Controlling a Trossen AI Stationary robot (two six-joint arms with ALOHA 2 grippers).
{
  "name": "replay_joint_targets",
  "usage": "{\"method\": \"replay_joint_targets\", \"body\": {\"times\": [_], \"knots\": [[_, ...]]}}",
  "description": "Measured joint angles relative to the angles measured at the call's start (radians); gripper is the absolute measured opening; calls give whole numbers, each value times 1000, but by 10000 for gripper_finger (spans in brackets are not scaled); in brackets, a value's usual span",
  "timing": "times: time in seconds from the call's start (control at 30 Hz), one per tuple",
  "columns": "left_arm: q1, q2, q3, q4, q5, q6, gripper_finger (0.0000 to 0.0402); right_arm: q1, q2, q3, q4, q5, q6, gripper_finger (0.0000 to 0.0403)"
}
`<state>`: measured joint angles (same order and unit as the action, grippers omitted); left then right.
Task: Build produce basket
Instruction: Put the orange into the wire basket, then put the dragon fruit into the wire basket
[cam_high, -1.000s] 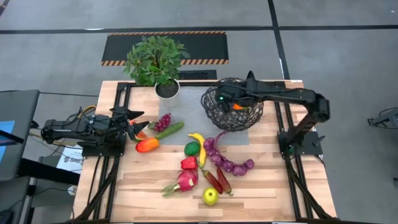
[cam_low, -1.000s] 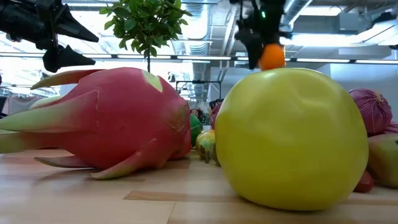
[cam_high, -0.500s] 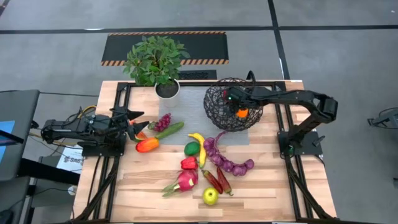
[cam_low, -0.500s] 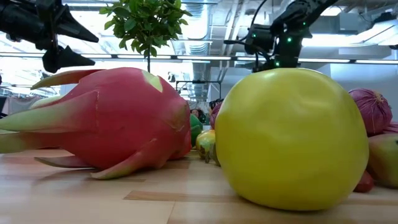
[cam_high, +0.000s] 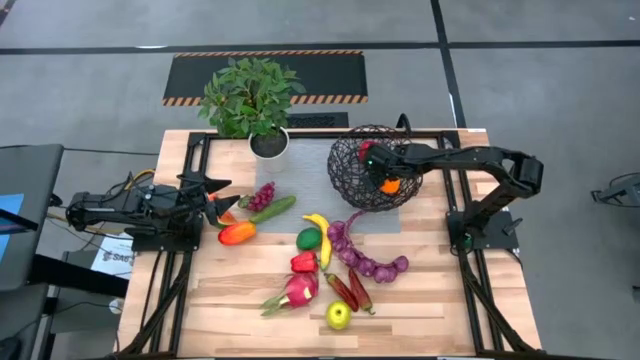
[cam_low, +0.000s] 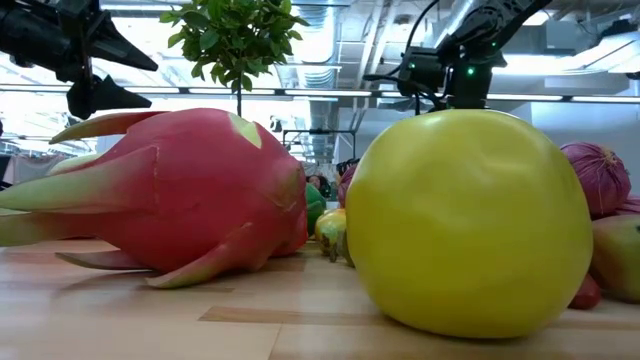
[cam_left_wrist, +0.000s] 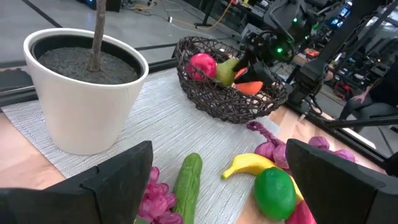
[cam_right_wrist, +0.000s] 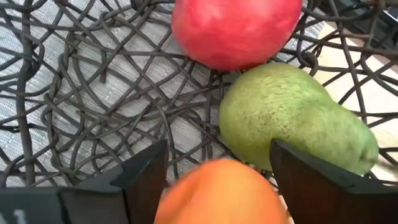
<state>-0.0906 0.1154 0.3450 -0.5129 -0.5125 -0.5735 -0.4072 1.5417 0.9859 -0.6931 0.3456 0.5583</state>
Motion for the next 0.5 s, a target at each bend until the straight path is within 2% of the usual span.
{"method": "replay_joint_targets", "body": {"times": [0.27,0.5], "knots": [[0,0,0,0,0,-4,355,1,0,12,-25,-12,0,335],[0,0,0,-2,0,-4,355,53,-60,174,-83,-88,-35,342]]}}
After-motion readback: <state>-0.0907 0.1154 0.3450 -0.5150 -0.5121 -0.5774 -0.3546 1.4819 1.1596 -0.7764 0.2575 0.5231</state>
